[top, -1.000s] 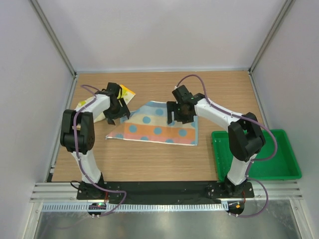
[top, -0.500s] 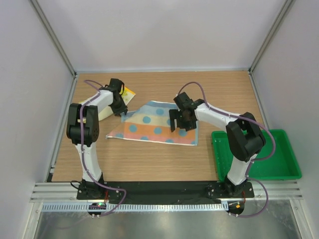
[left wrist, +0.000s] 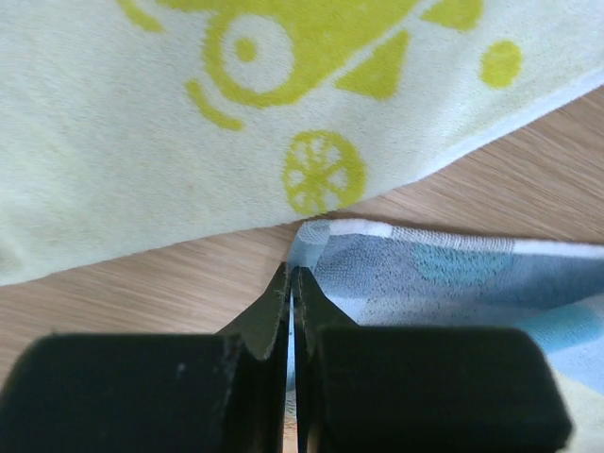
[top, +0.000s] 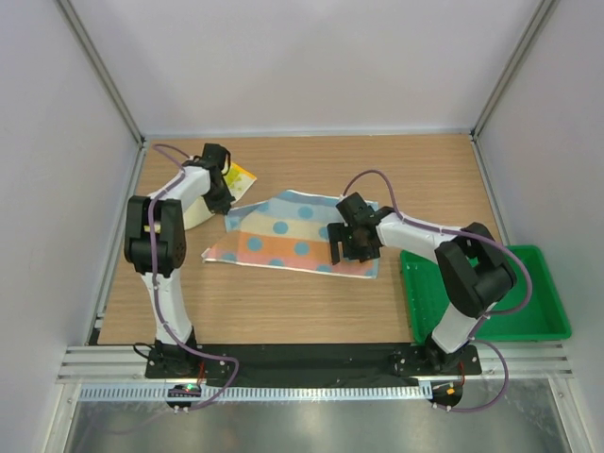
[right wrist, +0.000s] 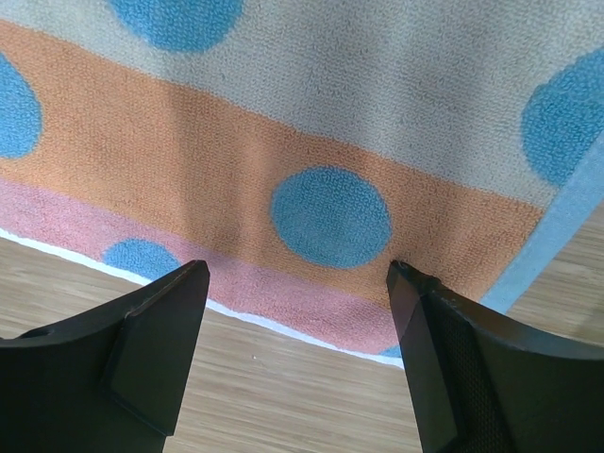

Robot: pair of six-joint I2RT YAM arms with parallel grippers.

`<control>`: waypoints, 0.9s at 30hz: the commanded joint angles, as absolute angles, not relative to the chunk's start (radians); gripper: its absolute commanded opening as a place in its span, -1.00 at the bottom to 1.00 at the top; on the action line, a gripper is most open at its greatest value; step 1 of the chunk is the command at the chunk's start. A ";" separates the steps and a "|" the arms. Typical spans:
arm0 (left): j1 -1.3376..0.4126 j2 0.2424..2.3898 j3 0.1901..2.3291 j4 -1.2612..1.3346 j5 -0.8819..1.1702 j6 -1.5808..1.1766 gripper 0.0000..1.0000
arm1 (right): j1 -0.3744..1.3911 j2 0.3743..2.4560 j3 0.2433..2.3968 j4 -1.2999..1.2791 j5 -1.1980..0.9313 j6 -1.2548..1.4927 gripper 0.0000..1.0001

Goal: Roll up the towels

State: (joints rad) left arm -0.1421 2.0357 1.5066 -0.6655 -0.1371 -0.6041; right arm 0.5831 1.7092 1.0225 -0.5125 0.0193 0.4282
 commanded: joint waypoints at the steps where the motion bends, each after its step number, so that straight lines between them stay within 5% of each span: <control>1: -0.126 1.956 1.548 -0.698 -0.222 -0.557 -0.99 | 0.586 1.698 0.945 -0.538 0.057 0.420 0.68; 19: -0.132 1.979 1.666 -0.781 -0.325 -0.400 -0.88 | 0.588 1.667 0.973 -0.640 0.117 0.423 0.73; 21: -0.135 1.973 1.672 -0.790 -0.322 -0.400 -0.62 | 0.589 1.658 0.980 -0.637 0.098 0.423 0.74; 22: -0.140 1.968 1.671 -0.802 -0.327 -0.402 -0.34 | 0.591 1.652 0.985 -0.635 0.089 0.423 0.74; 27: -0.149 1.885 1.652 -0.854 -0.336 -0.431 0.18 | 0.611 1.597 1.058 -0.660 0.074 0.407 0.77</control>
